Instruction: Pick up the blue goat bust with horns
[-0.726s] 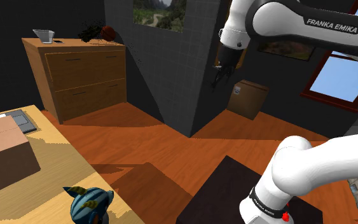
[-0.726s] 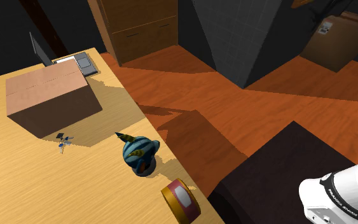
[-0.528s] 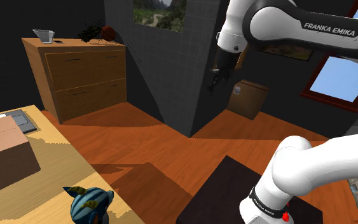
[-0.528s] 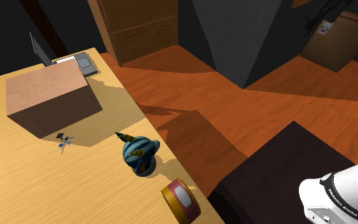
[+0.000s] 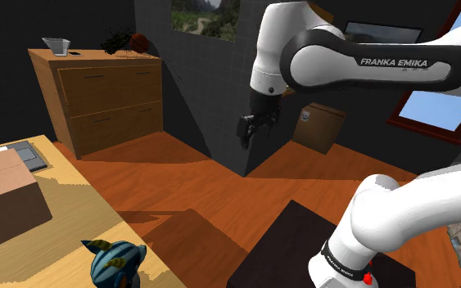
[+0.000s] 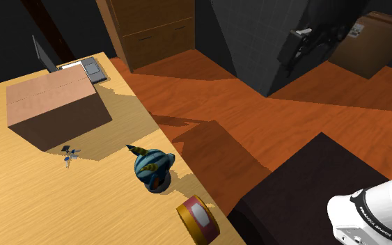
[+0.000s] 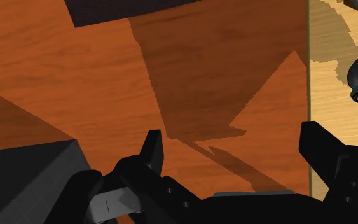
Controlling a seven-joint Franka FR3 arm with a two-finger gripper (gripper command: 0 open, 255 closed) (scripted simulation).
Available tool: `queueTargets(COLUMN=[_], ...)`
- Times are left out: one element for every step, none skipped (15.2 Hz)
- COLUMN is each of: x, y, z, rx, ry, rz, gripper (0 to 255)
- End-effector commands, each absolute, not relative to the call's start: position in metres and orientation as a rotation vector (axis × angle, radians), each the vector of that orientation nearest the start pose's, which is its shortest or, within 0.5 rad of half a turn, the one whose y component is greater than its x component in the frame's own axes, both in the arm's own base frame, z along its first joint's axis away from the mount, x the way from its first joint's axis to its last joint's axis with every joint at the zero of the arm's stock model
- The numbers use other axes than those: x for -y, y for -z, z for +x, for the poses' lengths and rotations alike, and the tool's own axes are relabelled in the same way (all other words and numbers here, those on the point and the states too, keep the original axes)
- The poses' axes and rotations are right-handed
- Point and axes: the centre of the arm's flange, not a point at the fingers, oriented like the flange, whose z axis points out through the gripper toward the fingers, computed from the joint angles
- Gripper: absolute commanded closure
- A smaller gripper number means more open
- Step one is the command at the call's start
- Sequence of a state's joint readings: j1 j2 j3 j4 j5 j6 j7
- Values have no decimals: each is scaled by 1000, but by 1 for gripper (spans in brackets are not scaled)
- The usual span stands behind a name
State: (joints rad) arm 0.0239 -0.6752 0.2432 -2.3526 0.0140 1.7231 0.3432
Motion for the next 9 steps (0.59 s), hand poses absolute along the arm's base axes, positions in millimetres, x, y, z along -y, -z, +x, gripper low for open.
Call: queueTargets(x=[-130,-140,-149,-159,-169,-179,-188,-198,-208], y=[-546,-538,-530,-522,-513,-505,-497,-489,-481], z=[342,345,348,351,354,357,360,363,366], rx=[-240,-254,-269,-283,-297,-311,-325,-339,-354], ry=[88,76,64,53,41,29,18,6,-6], rz=[-3251,-3249,-3246,-3244,-3241,-3238,-3235,-3232,-3229], gripper=[0,0,0,0,0,0,0,0,0])
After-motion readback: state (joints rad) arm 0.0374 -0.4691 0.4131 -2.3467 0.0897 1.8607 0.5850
